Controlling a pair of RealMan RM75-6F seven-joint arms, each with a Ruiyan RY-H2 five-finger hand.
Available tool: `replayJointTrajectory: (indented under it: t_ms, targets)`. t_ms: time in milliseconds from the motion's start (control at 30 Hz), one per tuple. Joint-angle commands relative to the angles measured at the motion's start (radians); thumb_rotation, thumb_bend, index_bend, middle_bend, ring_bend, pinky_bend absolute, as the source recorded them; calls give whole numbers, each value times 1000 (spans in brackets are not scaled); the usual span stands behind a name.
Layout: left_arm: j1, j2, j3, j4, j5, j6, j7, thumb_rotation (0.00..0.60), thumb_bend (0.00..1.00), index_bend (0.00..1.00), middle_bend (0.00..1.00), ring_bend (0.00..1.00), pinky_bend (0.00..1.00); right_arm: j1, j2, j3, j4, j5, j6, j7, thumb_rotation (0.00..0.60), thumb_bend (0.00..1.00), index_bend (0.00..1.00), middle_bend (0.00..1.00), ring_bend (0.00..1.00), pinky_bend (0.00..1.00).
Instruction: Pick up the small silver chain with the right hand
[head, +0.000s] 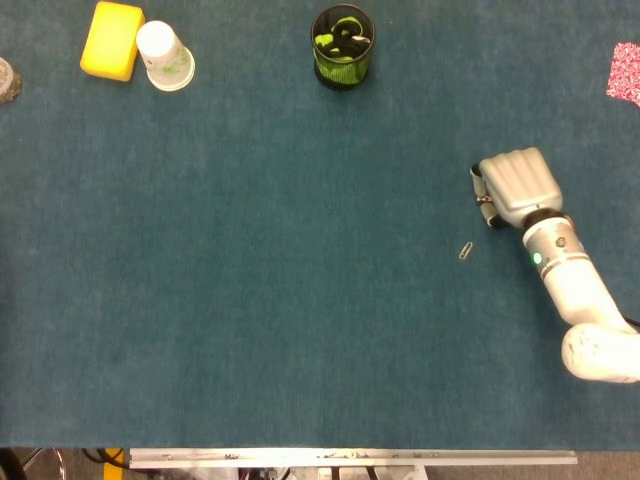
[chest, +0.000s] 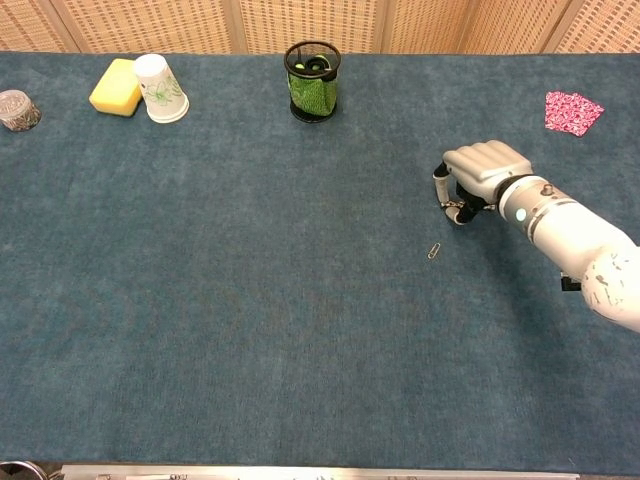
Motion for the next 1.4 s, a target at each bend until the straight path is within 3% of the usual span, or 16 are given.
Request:
replayJointTrajectory:
  t_ms: [33,333,600,967,1400]
  targets:
    - [0,0,0,0,0,-1,0,600,347,78,92,115,100,-7,16,7,-19,-18,3,21,600,447,602,981,1000,1000]
    - [1,2,-1,-7,0,1,7,600,347,78,92,115,100,-55,107,30,-126,-104,15,160,600,465,632,982,1000,1000]
    - [-1,9,-4,-30,6,8,28,600,347,78,92,115,100,-102,185,43,-233,-273,13,344,600,467,647,983,1000,1000]
    - [9,20,-2,-54,6,22,41,600,347,78,92,115,100,-134,172,31,-237,-424,-28,543,600,467,656,983,1000,1000]
    - [16,20,2,-56,8,26,42,600,347,78,92,115,100,-161,145,-14,-220,-536,-41,625,600,467,661,983,1000,1000]
